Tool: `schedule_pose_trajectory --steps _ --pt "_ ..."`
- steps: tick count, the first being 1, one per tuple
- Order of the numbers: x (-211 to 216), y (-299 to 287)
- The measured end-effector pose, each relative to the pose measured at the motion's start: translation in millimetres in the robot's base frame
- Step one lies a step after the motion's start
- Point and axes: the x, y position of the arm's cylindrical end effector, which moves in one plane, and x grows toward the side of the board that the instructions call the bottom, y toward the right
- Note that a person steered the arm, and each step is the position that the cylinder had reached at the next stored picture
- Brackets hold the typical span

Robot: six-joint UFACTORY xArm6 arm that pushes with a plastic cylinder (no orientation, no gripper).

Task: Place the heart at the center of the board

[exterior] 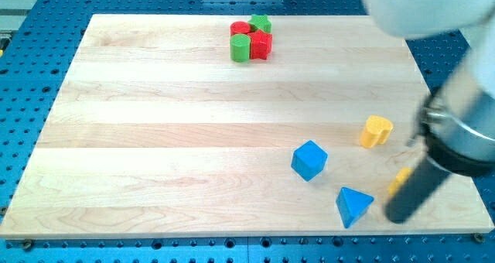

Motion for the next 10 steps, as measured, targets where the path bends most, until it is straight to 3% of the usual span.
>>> schedule_pose_trajectory --steps 1,4,5,7,9,10 --pt "-43 -10" --pt "-84 30" --pt "-126 -11" --pt "-165 15" --pt "-178 -129" --pt "-252 -110"
